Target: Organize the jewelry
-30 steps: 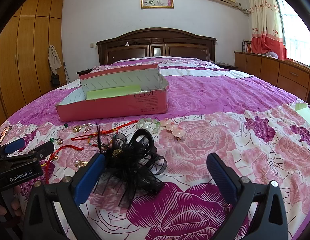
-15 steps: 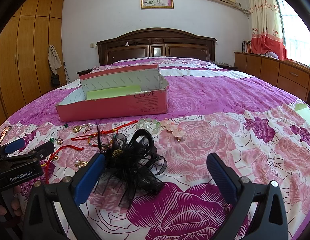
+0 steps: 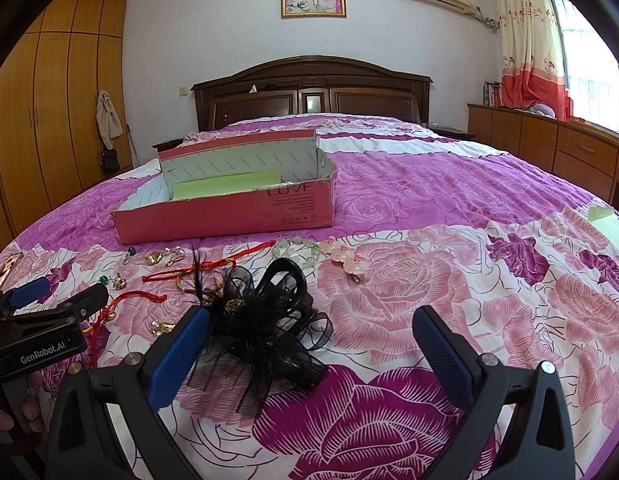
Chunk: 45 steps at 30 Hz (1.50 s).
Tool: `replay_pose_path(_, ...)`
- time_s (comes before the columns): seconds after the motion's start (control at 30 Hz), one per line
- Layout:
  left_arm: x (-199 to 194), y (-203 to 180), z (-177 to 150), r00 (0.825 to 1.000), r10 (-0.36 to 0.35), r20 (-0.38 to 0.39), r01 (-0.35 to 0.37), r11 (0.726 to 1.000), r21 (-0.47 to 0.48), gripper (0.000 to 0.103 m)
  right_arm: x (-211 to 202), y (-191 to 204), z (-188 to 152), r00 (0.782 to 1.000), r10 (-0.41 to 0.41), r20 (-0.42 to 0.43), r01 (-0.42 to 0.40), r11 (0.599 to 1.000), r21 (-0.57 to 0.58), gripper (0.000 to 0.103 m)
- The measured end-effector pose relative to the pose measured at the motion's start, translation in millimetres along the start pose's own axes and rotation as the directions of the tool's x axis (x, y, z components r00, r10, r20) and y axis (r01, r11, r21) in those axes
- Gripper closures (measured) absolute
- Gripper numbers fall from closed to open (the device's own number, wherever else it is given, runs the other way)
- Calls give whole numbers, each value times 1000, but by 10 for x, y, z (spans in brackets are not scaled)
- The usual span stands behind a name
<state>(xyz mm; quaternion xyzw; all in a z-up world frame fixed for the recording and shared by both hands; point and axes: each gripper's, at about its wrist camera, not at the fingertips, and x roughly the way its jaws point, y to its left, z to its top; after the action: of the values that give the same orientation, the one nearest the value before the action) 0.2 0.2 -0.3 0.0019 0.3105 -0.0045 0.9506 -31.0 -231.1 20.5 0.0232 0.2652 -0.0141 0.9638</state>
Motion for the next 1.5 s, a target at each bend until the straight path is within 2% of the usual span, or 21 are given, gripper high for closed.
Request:
replay_pose_path(1.1, 1, 0, 3, 1000, -4, -2, 4, 1000, 1, 6, -37, -5, 11, 1000, -1, 7, 1, 1000, 0, 0)
replay_pose_path(1.3, -44, -8, 70, 1000, -9, -17, 9, 1000, 6, 6, -108, -15, 76, 1000, 2, 22, -2, 1000, 5, 0)
replay_pose_path(1.5, 2, 5, 114, 998, -20, -57, 21, 1000, 23, 6, -70, -45, 125, 1000, 17, -4, -17, 999, 29, 0)
